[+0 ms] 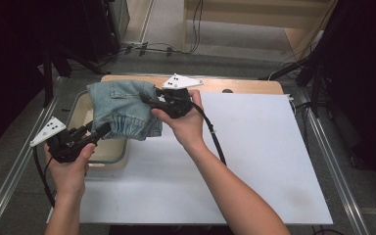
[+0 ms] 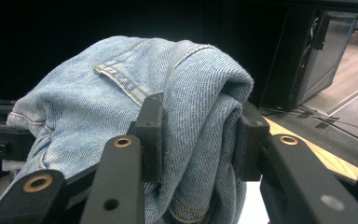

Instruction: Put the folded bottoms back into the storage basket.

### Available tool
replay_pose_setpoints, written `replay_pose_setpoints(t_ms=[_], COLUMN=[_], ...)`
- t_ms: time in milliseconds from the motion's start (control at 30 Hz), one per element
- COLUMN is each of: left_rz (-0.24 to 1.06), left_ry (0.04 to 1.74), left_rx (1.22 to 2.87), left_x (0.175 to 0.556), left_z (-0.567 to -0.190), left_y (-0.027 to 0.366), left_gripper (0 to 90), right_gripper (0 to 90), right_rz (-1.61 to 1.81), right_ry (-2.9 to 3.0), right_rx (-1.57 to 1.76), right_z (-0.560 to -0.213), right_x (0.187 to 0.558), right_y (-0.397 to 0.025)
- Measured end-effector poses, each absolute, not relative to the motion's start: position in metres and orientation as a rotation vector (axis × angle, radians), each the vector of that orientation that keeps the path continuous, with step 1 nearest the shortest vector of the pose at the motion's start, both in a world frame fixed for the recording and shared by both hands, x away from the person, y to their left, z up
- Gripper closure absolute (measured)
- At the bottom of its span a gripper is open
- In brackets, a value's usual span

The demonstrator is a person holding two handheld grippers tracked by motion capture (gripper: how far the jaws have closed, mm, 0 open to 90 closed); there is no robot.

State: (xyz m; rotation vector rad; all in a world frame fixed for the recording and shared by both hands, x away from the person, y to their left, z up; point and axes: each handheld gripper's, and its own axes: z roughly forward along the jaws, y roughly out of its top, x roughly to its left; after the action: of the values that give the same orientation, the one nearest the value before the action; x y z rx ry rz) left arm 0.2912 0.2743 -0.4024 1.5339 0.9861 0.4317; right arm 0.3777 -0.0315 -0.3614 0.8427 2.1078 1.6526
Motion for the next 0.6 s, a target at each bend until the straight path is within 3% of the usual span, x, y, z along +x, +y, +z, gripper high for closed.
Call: replay_pose_setpoints(t_ms=[600], left_rz=[0.455], left_ry=[1.035], left_rx=[1.515], left_x=[0.293], left_z=[-0.403], left_y=[0.307], left_gripper=[54.3], right_gripper=[59.6], right_rz=[1.68], right_ry=[2.118], right_rx=[0.836], right_z=[-0.368], right_x=[0.388], right_y=[0.005])
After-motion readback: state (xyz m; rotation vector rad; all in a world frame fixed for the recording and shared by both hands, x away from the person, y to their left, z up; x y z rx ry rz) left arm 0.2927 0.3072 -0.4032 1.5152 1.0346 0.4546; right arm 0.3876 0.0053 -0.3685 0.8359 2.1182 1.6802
